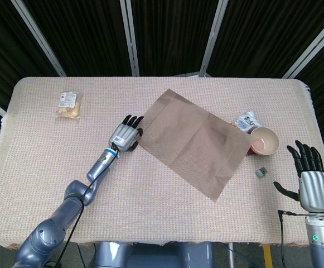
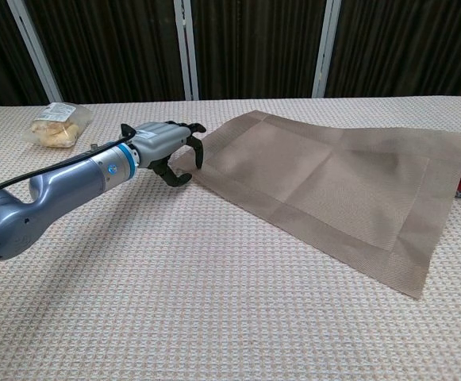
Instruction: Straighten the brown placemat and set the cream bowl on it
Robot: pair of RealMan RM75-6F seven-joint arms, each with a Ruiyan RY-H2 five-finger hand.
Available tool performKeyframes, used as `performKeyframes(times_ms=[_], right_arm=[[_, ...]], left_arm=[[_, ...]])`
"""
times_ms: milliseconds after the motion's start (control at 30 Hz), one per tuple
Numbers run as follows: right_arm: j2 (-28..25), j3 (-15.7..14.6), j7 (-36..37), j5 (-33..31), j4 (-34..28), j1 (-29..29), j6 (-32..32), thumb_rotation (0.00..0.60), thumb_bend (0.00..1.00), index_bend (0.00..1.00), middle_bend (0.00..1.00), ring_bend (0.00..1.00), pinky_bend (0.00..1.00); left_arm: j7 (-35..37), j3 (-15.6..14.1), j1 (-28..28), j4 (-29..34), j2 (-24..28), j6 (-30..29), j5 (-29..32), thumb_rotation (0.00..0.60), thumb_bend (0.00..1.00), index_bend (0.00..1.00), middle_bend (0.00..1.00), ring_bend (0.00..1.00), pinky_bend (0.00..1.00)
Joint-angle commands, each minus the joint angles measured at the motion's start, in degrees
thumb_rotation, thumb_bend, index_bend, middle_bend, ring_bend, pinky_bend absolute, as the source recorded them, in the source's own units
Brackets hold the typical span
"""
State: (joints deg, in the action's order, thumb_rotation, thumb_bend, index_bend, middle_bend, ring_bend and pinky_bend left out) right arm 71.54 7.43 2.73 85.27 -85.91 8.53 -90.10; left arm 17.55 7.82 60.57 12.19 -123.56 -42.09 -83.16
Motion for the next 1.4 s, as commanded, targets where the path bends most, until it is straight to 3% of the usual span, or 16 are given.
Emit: performKeyframes(times_ms=[33,333,700,1000,1400], right_arm=[[-0.1,0.1,0.1,0.1,-0.1,-0.1,0.0,0.600,0.00,0.12,0.00,0.00,0.00],[-0.3,0.2,0.5,0.3,-0.4,-0.2,0.0,0.600,0.00,0.13,0.00,0.00,0.00],[-0.6,0.4,1.2,0.7,-0.7,-0.4,-0.2,0.600,0.00,0.13,0.00,0.00,0.00],[-0.8,0.5,1.7,1.0,-1.0,-0.5,-0.2,0.600,0.00,0.14,0.00,0.00,0.00],[-1.0,0.4,1.8,1.7,-1.7,-0.7,-0.4,0.600,0.00,0.14,0.00,0.00,0.00]], left_arm=[[0.0,0.0,0.0,0.0,-0.1,0.1,0.2,0.600,0.40,0.41,0.00,0.00,0.00],[0.3,0.1,-0.1,0.0,-0.3,0.3,0.6,0.600,0.42,0.46,0.00,0.00,0.00],[1.1,0.1,-0.4,0.6,-0.7,0.3,0.9,0.600,0.42,0.62,0.00,0.00,0.00],[1.8,-0.7,-1.1,1.2,-0.4,-1.0,0.4,0.600,0.43,0.69,0.00,0.00,0.00],[3.7,-2.9,-3.5,5.9,4.2,-4.9,-1.7,0.600,0.43,0.73,0.00,0.00,0.00]])
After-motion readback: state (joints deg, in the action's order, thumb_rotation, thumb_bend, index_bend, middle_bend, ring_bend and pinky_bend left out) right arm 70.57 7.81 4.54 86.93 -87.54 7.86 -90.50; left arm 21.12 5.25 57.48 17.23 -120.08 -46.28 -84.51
